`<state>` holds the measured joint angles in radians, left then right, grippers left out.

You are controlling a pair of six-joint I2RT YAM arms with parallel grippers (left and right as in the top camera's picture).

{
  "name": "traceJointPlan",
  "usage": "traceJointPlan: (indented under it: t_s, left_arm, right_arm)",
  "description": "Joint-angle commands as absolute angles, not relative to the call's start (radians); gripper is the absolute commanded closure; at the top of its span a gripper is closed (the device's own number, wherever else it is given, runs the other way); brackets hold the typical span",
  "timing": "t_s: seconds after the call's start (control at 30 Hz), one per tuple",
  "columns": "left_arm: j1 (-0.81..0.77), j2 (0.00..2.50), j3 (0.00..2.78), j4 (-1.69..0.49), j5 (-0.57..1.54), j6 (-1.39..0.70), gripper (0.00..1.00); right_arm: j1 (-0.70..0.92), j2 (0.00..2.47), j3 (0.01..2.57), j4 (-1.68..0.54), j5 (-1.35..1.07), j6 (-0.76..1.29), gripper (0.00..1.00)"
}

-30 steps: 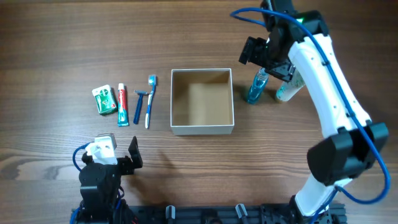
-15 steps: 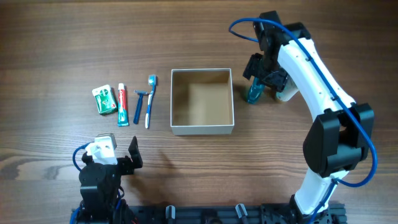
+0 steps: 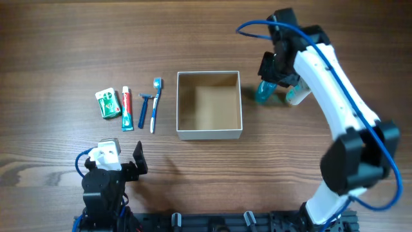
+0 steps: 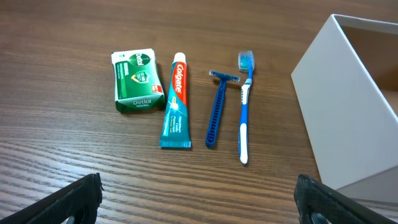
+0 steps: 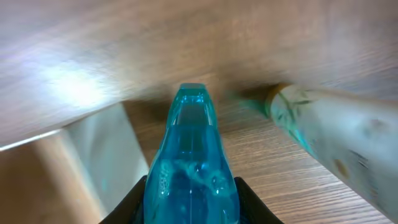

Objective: Pack container
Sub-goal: 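Grasp the blue mouthwash bottle with the right gripper and lift, then carry the bottle into the box and release it upright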

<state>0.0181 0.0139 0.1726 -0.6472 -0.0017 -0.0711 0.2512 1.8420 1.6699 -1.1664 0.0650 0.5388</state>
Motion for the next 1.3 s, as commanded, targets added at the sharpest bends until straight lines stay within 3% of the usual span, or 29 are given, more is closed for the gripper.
traceJointPlan:
  t_s: [0.0, 0.17, 0.3, 0.7, 1.0, 1.1, 1.23, 1.27]
  left_arm:
    - [0.013, 0.006, 0.157, -0.651, -0.009, -0.056, 0.00]
    - [0.013, 0.006, 0.157, -0.651, -0.009, -0.056, 0.00]
    - [0.013, 0.006, 0.157, -0.651, -0.009, -0.056, 0.00]
    - [0.013, 0.006, 0.157, -0.651, -0.009, -0.056, 0.00]
    - [0.013, 0.006, 0.157, -0.651, -0.009, -0.056, 0.00]
    - [0.013, 0.006, 0.157, -0.651, -0.009, -0.056, 0.00]
    - [0.013, 0.006, 0.157, -0.651, -0.009, -0.056, 0.00]
    - [0.013, 0.006, 0.157, -0.651, -0.009, -0.056, 0.00]
  right_arm:
    - [0.307, 1.649, 1.683, -1.172, 0.079, 0.495, 0.96]
    - [0.479, 1.472, 1.683, -1.172, 0.080, 0.486, 0.96]
    - [0.587, 1.508, 1.682, -1.148, 0.082, 0.502, 0.96]
    - [0.577, 1.839, 1.682, -1.083, 0.072, 0.485, 0.96]
    - [0.469, 1.886, 1.682, -1.028, 0.059, 0.409, 0.95]
    - [0.465, 1.900, 1.682, -1.007, 0.052, 0.328, 0.90]
    - [0.466, 1.912, 1.682, -0.999, 0.052, 0.289, 0.73]
    - [0.466, 1.912, 1.682, -0.999, 0.052, 0.289, 0.73]
